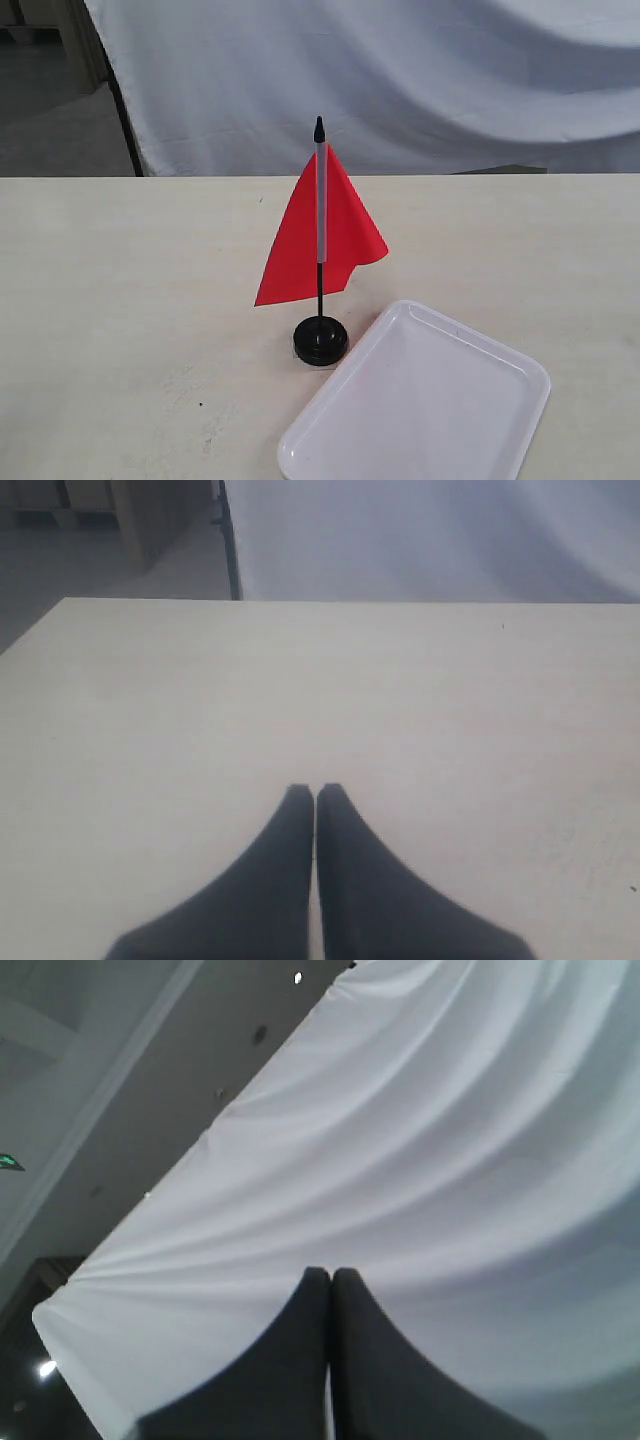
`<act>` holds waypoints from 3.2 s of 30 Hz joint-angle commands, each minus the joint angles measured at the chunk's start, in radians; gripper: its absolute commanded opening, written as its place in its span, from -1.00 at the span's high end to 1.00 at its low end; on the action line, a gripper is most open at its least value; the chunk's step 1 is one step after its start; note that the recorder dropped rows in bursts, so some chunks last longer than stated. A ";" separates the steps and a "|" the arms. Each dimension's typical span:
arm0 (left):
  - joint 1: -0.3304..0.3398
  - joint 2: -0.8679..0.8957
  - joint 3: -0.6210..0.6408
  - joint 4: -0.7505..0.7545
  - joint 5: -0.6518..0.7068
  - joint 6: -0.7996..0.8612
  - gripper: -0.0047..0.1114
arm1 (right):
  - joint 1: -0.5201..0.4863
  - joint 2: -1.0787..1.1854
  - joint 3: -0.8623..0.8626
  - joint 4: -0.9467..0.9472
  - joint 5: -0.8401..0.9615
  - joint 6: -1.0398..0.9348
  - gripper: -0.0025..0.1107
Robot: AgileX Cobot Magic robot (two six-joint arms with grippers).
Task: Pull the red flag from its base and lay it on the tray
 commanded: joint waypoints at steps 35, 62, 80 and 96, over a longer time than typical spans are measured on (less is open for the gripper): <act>0.000 -0.001 0.002 -0.001 0.000 -0.003 0.89 | 0.057 1.532 -0.146 -0.984 -0.840 -0.253 0.96; 0.000 -0.001 0.002 -0.001 0.000 -0.003 0.89 | 0.369 1.754 -0.350 -1.024 -0.764 -0.302 -0.86; 0.000 -0.001 0.002 -0.001 0.000 -0.003 0.89 | 0.369 1.899 -0.474 -1.012 -0.761 -0.319 -0.82; 0.000 -0.001 0.002 -0.001 0.000 -0.003 0.89 | 0.511 2.073 -0.794 -0.955 -0.682 -0.332 -0.82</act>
